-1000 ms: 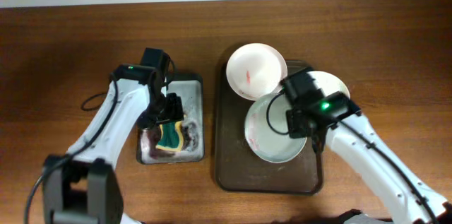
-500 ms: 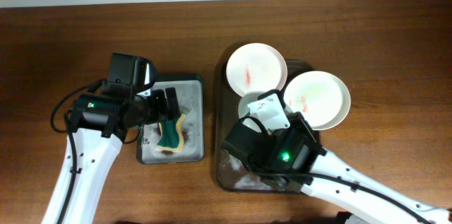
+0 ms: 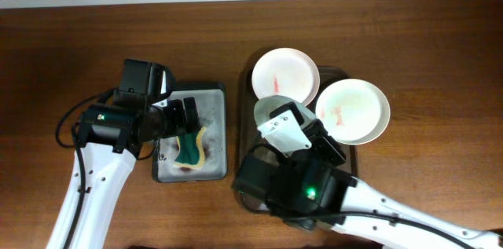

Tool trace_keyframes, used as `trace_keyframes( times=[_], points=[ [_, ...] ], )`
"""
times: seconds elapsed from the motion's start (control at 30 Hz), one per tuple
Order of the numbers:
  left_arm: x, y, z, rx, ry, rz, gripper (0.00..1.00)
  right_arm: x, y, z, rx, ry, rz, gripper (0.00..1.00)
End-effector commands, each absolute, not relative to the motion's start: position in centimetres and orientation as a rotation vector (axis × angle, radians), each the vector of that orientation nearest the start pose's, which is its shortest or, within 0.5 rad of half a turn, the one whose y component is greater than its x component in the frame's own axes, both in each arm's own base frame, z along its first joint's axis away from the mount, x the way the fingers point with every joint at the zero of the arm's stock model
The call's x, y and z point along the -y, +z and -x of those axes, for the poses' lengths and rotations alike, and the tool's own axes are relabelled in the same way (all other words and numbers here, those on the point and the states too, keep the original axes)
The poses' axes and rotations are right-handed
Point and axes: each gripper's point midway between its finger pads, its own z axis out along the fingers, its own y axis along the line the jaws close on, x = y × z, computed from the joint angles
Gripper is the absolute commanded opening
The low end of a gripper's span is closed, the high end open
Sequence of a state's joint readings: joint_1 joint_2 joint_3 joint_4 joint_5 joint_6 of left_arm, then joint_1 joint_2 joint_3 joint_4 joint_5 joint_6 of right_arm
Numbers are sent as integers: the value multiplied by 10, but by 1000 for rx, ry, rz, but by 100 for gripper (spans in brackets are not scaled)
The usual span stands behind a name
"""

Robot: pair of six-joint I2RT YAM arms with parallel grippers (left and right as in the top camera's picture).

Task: Clean dirty plates on tray and stack at the side
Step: 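Lift the scrubbed plate with the right gripper and place it right of tray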

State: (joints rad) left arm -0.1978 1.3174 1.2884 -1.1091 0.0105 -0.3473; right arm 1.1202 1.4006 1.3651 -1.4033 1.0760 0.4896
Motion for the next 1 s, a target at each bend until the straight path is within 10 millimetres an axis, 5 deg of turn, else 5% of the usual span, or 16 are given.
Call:
trace_keyframes(
  times=[0.0, 0.7, 0.77, 0.83, 0.87, 0.9, 0.97],
  points=[
    [59, 206, -300, -2690, -166, 201, 100, -157, 274, -246, -2044, -834, 590, 4],
    [59, 206, -300, -2690, -166, 201, 100, -150, 282, -254, -2000, -890, 546, 4],
    [59, 206, -300, -2690, -166, 201, 100, -155, 259, -255, -2143, -771, 534, 4],
    [59, 206, -300, -2690, -166, 201, 100, -129, 267, -264, -2123, -888, 466, 4],
    [59, 206, -300, -2690, -166, 201, 100, -126, 258, -268, -2194, -812, 379, 4],
    [59, 206, -300, -2690, -166, 201, 100, -132, 244, -264, -2279, -775, 498, 4],
    [59, 206, -300, -2690, -166, 201, 100, -115, 250, -262, -2261, -862, 444, 4]
  ],
)
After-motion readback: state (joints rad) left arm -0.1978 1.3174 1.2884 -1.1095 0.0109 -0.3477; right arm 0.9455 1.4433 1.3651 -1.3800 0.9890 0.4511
